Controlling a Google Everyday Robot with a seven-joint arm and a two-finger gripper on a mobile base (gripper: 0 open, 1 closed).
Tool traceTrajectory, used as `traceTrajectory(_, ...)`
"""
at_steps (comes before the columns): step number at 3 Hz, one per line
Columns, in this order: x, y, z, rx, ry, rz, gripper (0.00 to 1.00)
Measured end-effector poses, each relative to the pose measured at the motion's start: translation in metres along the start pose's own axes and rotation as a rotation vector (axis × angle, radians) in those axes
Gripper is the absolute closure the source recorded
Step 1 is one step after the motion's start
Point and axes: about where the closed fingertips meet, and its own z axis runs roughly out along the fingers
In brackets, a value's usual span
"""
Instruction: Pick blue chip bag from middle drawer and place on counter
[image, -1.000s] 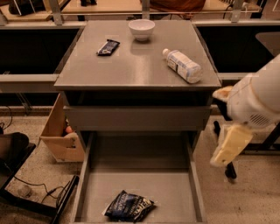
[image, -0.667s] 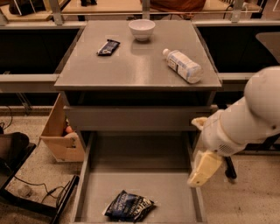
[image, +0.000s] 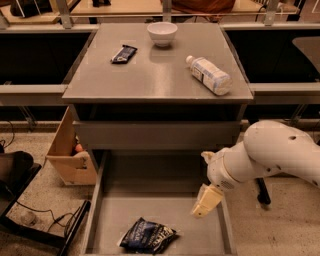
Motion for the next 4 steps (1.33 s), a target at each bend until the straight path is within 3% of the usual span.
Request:
traceTrajectory(1, 0.0, 0.0, -0.001, 0.001, 0.0, -0.001, 0.0)
traceTrajectory(2, -0.002, 0.001, 0.024, -0.024, 0.013, -0.001, 0.0)
traceTrajectory(4, 0.007, 0.018, 0.211, -0.202, 0.135, 0.047, 0.0)
